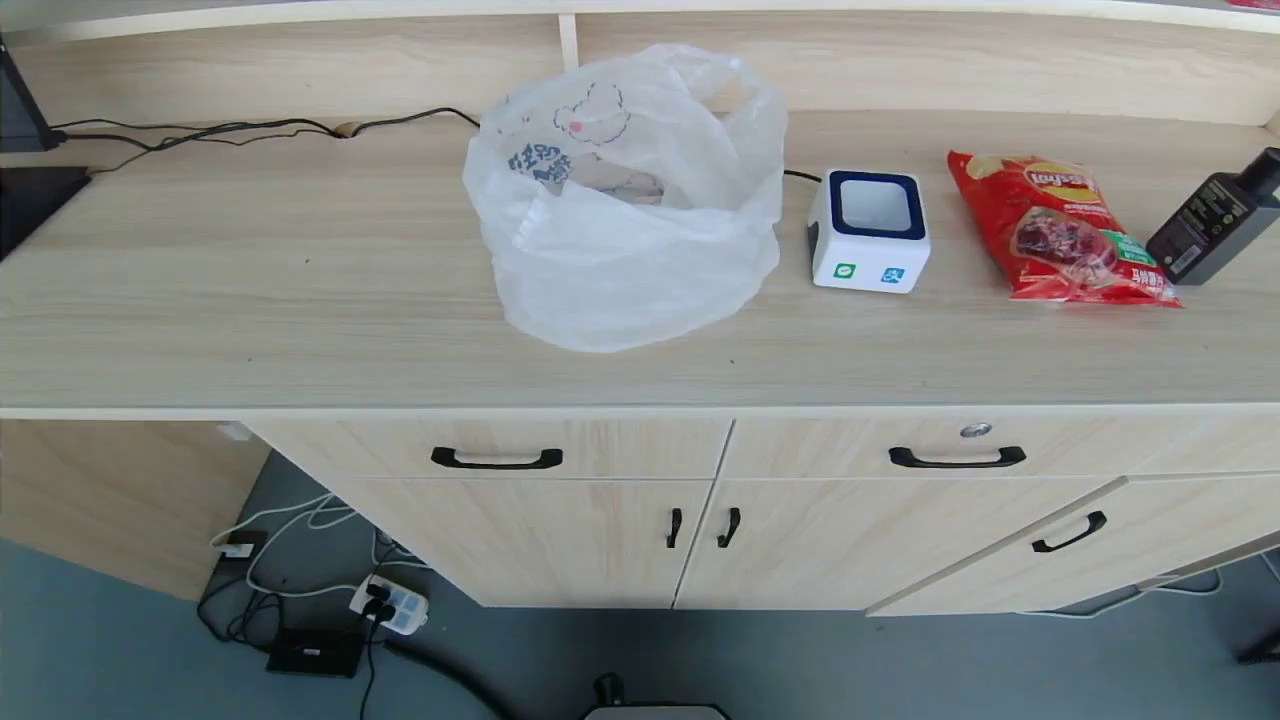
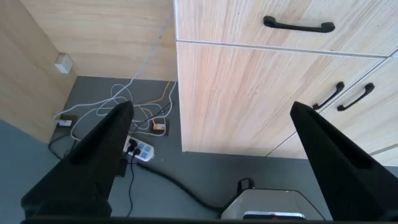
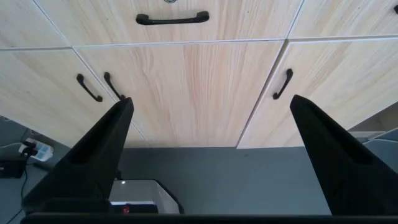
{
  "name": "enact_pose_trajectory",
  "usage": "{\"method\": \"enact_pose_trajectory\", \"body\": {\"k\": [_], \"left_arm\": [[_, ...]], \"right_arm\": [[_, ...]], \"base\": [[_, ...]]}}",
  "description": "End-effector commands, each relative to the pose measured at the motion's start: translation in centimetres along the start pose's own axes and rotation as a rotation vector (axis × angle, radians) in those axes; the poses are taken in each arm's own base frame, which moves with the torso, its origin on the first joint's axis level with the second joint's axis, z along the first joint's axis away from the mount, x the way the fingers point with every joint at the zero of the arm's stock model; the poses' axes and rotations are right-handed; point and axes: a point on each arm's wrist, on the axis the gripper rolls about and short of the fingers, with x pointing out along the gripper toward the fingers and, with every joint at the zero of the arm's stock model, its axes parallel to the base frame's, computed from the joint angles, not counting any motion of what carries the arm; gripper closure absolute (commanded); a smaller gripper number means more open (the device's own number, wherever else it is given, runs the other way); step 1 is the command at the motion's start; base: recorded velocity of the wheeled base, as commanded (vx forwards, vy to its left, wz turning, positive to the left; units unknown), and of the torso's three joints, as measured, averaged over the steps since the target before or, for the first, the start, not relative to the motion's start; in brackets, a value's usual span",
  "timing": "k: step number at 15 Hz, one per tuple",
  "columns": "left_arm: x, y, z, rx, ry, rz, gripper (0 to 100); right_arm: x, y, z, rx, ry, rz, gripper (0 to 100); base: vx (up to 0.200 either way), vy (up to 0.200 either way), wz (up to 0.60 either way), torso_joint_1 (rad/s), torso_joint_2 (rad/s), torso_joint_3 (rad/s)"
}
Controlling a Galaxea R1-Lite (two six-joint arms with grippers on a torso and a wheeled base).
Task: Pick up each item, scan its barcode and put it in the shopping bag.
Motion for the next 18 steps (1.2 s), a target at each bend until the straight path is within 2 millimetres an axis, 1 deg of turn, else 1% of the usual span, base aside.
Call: {"method": "enact_pose_trajectory", "body": {"k": [1,2,4,10,15,17,18], "left_arm": [[0.01,0.00,0.01,0.000,0.001,0.001,0],[0.01,0.00,0.01,-0.001,0.001,0.001,0],[0.01,0.00,0.02,-0.001,-0.001,0.001,0],[0.01,0.00,0.06,-0.003,-0.004,0.001,0],[0.01,0.00,0.04,0.000,-0.002,0.001,0],[0.01,0.00,0.06,0.000,-0.004,0.001,0],[0.01,0.00,0.06,0.000,-0.004,0.001,0]], "right_arm": [[0.01,0.00,0.00,0.000,0.001,0.000,0],[0.01,0.00,0.00,0.000,0.001,0.000,0],[0.01,0.00,0.02,0.000,0.000,0.000,0],[0.01,0.00,0.02,-0.002,0.000,0.000,0],[0.01,0.00,0.02,-0.005,0.000,0.000,0],[0.01,0.00,0.02,-0.034,0.000,0.002,0],[0.01,0.01,0.03,-0.049,-0.002,0.003,0]], "base": [[0.000,-0.200,0.00,0.002,0.00,-0.002],[0.000,-0.200,0.00,0.017,0.01,-0.002],[0.200,0.000,0.00,0.010,0.00,-0.002],[0.000,0.000,0.00,0.000,0.00,0.000],[0.200,0.000,0.00,0.004,0.00,0.004],[0.200,0.000,0.00,0.012,0.00,0.005],[0.000,0.000,0.00,0.000,0.00,0.000]]}}
